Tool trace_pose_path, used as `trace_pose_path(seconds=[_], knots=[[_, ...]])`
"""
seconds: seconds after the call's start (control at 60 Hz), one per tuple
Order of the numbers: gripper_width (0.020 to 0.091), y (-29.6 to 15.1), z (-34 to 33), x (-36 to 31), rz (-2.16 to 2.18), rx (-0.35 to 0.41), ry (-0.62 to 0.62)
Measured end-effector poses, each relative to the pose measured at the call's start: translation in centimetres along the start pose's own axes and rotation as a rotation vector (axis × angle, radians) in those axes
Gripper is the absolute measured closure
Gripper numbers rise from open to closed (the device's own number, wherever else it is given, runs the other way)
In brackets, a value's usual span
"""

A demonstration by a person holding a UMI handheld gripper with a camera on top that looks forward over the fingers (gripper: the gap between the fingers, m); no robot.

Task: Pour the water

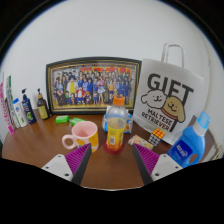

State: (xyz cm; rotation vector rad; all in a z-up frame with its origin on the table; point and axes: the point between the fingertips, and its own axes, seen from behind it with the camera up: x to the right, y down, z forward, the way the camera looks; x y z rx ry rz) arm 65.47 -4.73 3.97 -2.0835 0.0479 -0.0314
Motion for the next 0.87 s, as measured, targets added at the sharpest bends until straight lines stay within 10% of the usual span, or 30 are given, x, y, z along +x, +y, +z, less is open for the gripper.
trace_pose_path(seconds=[0.867], knots=[[0.0249,4.9,-25.4,-0.4,-0.001,-0.087,0.117]])
